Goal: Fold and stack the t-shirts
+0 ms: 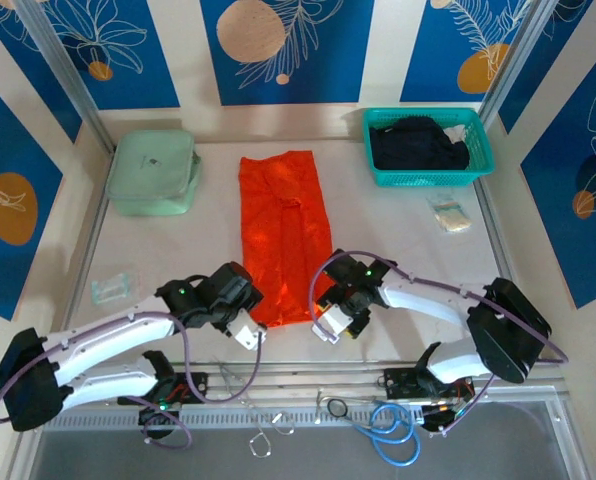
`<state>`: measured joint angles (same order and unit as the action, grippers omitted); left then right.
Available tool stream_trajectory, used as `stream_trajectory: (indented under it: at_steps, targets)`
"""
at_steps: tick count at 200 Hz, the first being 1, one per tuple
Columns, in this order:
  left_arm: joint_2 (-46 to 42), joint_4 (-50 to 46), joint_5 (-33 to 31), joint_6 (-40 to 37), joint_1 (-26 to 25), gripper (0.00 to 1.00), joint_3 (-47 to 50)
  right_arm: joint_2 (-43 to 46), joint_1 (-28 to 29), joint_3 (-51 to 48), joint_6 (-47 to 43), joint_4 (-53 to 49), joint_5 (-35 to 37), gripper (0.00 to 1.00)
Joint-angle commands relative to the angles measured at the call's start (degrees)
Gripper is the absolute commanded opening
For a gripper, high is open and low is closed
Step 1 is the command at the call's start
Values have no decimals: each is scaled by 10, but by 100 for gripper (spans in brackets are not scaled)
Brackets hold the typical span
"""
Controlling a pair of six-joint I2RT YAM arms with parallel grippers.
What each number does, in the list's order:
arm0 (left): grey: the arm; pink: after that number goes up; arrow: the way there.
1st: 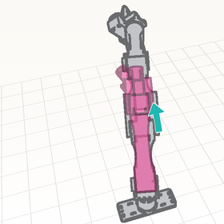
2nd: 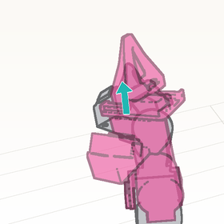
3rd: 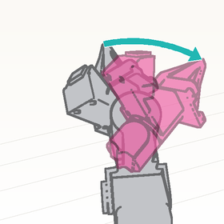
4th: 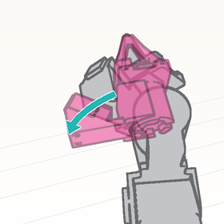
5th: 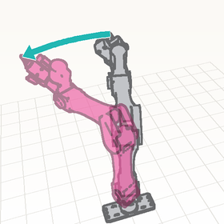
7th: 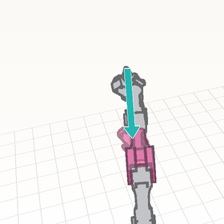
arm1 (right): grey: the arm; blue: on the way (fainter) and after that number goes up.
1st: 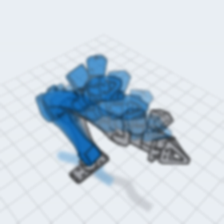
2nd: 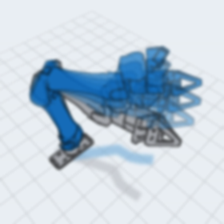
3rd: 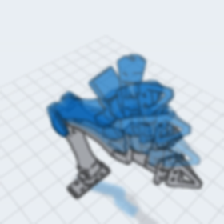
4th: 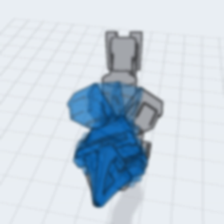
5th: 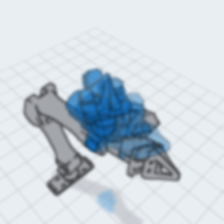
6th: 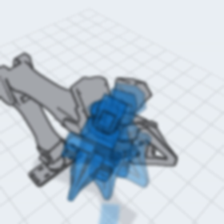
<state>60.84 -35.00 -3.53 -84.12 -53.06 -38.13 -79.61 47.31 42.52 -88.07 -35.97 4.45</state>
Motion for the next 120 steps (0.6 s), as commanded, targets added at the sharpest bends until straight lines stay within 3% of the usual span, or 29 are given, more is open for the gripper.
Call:
stream_trajectory:
  at_steps: [1,54,120]
  targets:
    - [29,-17,32,-8,-2,76,18,-24,-7,21,-13,-1,-6,71]
    - [100,-20,45,3,2,83,23,-94,-10,55,4,-13,3,54]
    - [146,-14,38,-1,38,83,0,-91,-11,45,9,-1,-7,54]
